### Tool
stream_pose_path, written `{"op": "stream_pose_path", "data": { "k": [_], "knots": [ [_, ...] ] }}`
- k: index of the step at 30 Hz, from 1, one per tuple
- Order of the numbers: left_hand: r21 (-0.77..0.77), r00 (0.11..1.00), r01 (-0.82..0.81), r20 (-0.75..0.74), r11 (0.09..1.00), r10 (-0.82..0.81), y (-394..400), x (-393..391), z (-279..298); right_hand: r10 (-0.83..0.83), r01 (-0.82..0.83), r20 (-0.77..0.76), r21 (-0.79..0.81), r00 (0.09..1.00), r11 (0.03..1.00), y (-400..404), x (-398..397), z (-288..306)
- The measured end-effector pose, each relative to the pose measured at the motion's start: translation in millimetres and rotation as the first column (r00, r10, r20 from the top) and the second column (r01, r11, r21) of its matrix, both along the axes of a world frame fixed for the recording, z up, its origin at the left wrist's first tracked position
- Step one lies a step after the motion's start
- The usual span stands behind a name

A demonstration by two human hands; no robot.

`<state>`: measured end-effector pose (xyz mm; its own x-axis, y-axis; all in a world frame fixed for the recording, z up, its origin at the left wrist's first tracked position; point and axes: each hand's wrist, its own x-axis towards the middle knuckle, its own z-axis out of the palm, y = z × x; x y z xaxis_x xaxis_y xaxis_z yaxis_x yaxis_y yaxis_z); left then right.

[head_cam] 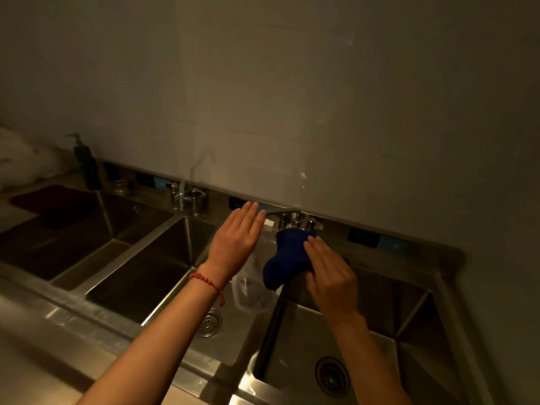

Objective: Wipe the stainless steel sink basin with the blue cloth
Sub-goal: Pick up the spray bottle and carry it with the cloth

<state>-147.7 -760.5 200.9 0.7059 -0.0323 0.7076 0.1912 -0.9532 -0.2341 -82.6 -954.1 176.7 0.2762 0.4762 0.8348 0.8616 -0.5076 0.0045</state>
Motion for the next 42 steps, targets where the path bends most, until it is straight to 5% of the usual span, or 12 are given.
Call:
{"op": "stream_pose_path", "data": {
  "k": [24,42],
  "knots": [
    [0.048,0.956,-0.291,0.044,0.956,0.289,215.8,-188.9,4.3,0.318,-0.319,0.026,0.021,0.948,0.948,244.1,-132.1,0.9],
    [-0.049,0.82,-0.569,0.035,0.821,0.571,358.1,-324.8,-1.9,0.56,-0.56,0.026,-0.009,0.828,0.829,438.6,-220.6,-17.2]
  ]
}}
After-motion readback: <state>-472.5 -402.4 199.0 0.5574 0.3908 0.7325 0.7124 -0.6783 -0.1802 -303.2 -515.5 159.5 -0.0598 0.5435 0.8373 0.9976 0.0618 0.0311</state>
